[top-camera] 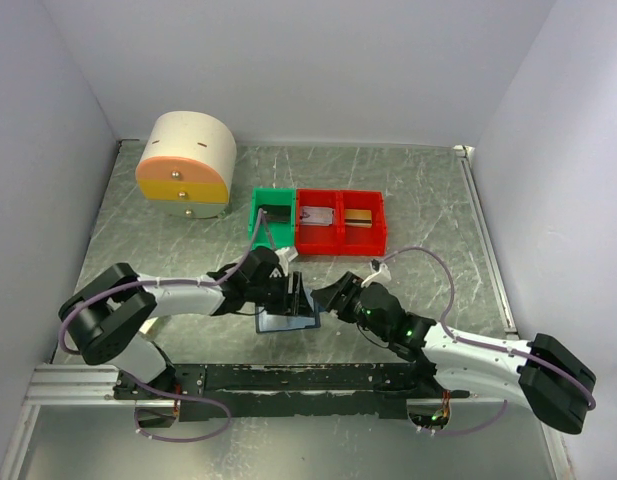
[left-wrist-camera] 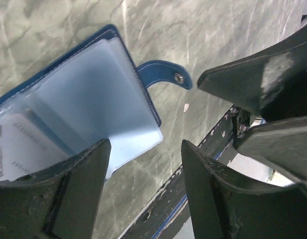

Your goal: Take the credit cards out of the card holder

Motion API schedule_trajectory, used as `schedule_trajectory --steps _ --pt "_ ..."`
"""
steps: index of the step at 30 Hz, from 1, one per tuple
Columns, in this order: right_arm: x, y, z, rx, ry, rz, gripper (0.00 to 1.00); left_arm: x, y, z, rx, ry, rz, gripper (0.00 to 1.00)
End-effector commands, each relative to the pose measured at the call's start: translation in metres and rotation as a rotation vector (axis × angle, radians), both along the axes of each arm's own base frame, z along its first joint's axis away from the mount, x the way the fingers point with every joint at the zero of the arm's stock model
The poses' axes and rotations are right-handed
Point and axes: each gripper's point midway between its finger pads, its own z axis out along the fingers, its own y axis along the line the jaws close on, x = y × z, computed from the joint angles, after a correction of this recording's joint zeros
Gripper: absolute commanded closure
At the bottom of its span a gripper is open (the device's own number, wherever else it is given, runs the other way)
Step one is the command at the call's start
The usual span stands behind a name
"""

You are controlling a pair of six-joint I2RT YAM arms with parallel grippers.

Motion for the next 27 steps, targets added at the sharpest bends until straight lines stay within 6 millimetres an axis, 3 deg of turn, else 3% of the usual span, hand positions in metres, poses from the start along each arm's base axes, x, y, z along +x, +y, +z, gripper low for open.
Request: schedule_trajectory --steps 1,7,11,14,17,21,27 --pt "0.006 -0.007 0.000 0.014 0.008 -0.061 0.37 0.011 -0.008 0.011 0.015 -0.079 0.009 0.28" --pt "0.004 0.000 0.000 0.006 0.016 -0.024 0.38 0.004 -0.012 -0.011 0.042 -0.024 -0.002 0.33" --pt "0.004 0.002 0.005 -0.020 0.010 -0.006 0.40 0.009 -0.008 0.015 0.007 -0.109 0.033 0.31" --pt "0.003 0.004 0.011 -0.008 -0.004 0.008 0.42 0.019 0.005 0.035 0.054 -0.181 0.080 0.31" --pt "0.002 0.010 0.018 -0.008 -0.025 0.044 0.42 0.034 0.033 0.051 0.118 -0.269 0.201 0.31" --pt "0.000 0.025 0.027 -0.040 -0.050 0.122 0.42 0.043 0.081 0.057 0.148 -0.338 0.429 0.28" --pt "-0.002 0.060 0.017 -0.267 -0.043 0.208 0.38 0.050 0.144 0.068 0.242 -0.402 0.681 0.25"
